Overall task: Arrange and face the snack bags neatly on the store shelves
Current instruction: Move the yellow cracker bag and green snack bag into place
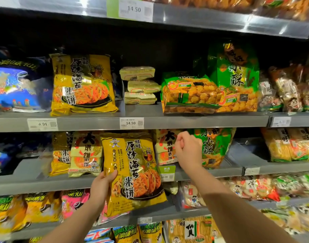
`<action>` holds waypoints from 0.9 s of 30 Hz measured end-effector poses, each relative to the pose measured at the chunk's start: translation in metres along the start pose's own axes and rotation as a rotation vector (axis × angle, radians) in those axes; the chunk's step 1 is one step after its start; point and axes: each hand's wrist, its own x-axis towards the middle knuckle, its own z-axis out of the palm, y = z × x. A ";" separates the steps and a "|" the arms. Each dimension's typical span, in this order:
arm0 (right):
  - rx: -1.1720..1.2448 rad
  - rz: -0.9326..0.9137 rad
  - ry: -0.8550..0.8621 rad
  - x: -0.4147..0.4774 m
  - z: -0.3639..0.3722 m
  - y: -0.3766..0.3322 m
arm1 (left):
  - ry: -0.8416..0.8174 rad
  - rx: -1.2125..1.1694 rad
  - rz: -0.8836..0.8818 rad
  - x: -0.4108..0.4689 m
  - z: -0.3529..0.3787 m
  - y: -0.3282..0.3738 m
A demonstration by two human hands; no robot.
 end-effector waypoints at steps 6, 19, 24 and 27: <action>0.049 0.041 -0.409 -0.050 0.046 0.010 | -0.033 0.080 -0.081 -0.009 0.006 0.002; -0.141 -0.082 -0.646 -0.097 0.106 0.021 | 0.084 0.262 -0.014 0.049 0.024 0.003; -0.086 -0.129 -0.757 -0.089 0.130 0.025 | 0.140 0.371 0.023 0.074 0.034 0.015; -0.026 -0.125 -0.778 -0.076 0.141 0.016 | 0.155 0.384 0.086 0.092 0.042 0.025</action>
